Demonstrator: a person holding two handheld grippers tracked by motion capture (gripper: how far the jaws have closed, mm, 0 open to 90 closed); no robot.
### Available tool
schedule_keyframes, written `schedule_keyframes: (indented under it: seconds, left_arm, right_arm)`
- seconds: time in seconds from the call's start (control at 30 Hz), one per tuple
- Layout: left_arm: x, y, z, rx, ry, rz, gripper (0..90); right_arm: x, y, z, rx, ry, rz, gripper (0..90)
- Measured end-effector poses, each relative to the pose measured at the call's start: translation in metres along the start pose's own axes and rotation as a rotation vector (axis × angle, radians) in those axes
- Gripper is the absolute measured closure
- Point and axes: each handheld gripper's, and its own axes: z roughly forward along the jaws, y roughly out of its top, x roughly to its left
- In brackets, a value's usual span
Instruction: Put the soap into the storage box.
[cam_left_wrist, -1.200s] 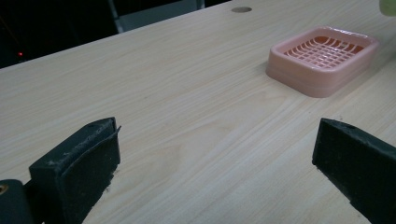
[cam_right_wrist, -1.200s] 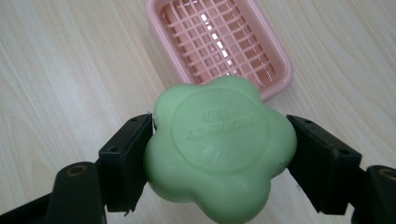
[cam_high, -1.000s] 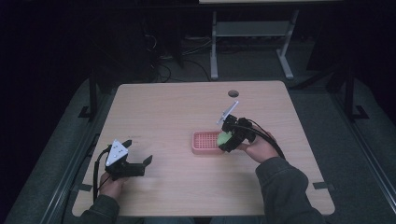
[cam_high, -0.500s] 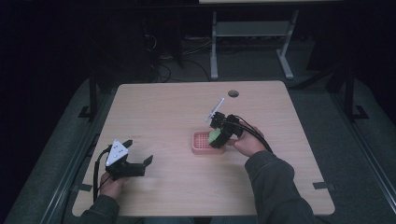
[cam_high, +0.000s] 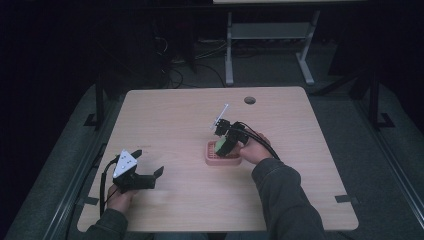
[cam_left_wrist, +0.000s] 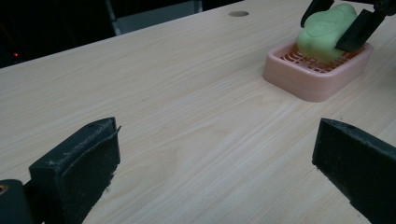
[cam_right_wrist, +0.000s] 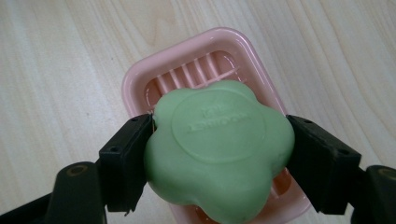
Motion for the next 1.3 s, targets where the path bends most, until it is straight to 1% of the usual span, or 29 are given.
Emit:
schedule_keyframes:
  seconds: [0.13,0.17,0.2,0.23,0.43,0.57,0.63,0.67,0.7,0.73,0.9,1.03,1.17,1.3]
  left_arm:
    - [0.0,0.0,0.0,0.001,-0.001,-0.001,0.2]
    - [0.0,0.0,0.0,0.0,-0.001,-0.001,0.2]
    - [0.0,0.0,0.0,0.0,-0.001,-0.001,0.2]
    - [0.0,0.0,0.0,0.0,-0.001,-0.001,0.2]
    - [0.0,0.0,0.0,0.0,0.0,-0.001,0.2]
    - [0.0,0.0,0.0,-0.006,0.002,-0.002,0.2]
    - [0.0,0.0,0.0,-0.005,0.001,-0.001,0.2]
    - [0.0,0.0,0.0,-0.004,0.0,-0.001,0.2]
    - [0.0,0.0,0.0,-0.001,0.0,0.001,0.2]
    - [-0.001,0.0,0.0,-0.004,0.001,-0.005,0.2]
    - [-0.001,0.0,0.001,-0.004,0.001,-0.004,0.2]
    - [-0.001,0.0,0.0,0.0,0.001,0.0,0.2]
    - [-0.001,0.0,0.0,-0.004,0.0,-0.003,0.2]
    - [-0.001,0.0,0.0,0.0,0.001,0.0,0.2]
  right_arm:
    - [-0.001,0.001,0.002,0.002,0.0,0.001,25.9]
    - [-0.001,0.001,0.005,0.01,0.014,0.004,25.8]
    - [-0.001,0.001,0.005,0.009,0.006,-0.001,25.8]
    - [-0.001,0.001,0.005,0.006,0.001,0.005,25.8]
    - [-0.001,0.001,0.006,0.004,-0.003,0.005,25.6]
    - [-0.001,0.002,0.008,0.004,-0.014,-0.009,25.3]
    - [-0.001,0.001,0.008,0.011,-0.012,-0.009,25.2]
    - [-0.002,0.0,0.009,0.027,-0.012,-0.008,25.2]
    - [-0.002,0.0,0.009,0.027,-0.012,-0.008,25.2]
    - [-0.002,-0.001,0.011,0.04,-0.013,-0.005,25.3]
    - [-0.003,-0.002,0.011,0.04,-0.01,0.005,25.4]
    - [-0.004,-0.001,0.007,0.011,-0.007,0.006,25.8]
    - [-0.004,-0.002,0.006,0.009,-0.011,0.002,25.9]
    - [-0.004,-0.002,0.005,0.009,-0.006,0.009,25.9]
